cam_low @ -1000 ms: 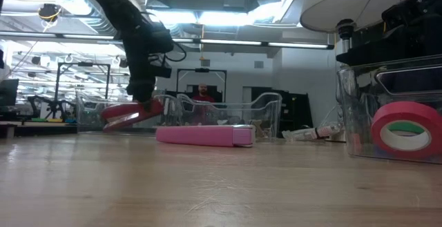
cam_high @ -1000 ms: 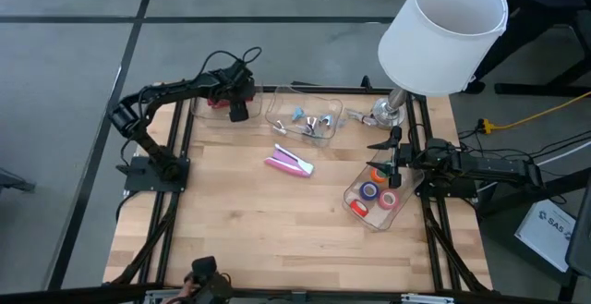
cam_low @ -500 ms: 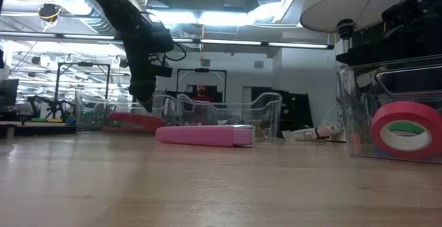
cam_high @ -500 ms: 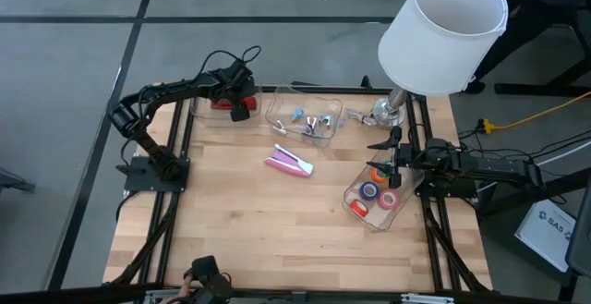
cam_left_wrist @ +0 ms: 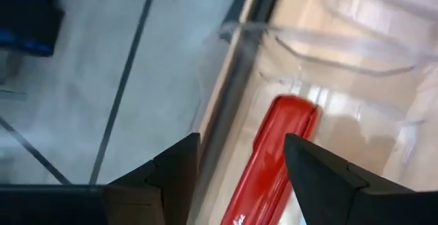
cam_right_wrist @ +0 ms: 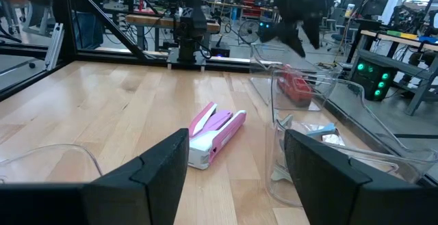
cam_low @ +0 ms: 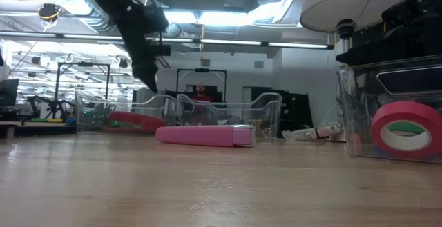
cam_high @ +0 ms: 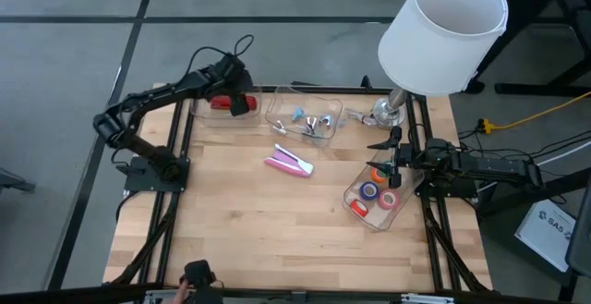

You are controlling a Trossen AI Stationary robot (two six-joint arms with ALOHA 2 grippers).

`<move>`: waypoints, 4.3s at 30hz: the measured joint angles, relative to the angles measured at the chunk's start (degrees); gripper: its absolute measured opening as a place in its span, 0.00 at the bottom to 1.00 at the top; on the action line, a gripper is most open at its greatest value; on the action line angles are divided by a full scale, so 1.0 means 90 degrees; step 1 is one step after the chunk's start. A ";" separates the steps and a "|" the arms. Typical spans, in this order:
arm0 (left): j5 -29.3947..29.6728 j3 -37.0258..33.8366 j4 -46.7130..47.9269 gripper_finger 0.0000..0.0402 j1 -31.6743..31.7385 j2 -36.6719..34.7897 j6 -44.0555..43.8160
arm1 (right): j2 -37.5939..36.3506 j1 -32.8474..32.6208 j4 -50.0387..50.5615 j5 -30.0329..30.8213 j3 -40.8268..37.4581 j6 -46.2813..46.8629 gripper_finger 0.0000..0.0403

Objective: Pick and place Stapler, Stapler remover, tape
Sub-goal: Put the pink stapler into the top left transparent bin

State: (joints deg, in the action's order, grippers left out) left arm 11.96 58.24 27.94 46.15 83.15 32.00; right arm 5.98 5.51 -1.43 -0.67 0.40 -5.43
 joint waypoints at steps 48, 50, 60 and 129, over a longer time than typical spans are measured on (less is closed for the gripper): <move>0.0056 -0.0012 -0.1254 0.49 -0.5192 0.1382 -0.1122 | 0.0000 0.0001 0.0000 0.0000 0.0000 -0.0002 0.59; 0.0183 -0.0012 -0.1420 0.49 -0.5259 0.1527 -0.1045 | 0.0000 -0.0001 0.0000 0.0000 0.0000 -0.0001 0.59; -0.0149 -0.0038 -0.1622 0.49 -0.5114 0.1839 -0.1465 | 0.0000 -0.0001 0.0000 0.0000 0.0000 0.0000 0.59; -0.1504 -0.0025 -0.1962 0.49 -0.4837 0.0398 -0.1780 | 0.0000 -0.0001 0.0000 -0.0046 0.0000 0.0000 0.59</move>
State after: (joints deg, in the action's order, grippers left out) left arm -1.58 58.02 10.29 2.61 86.73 15.98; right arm 5.98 5.50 -1.43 -1.08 0.40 -5.43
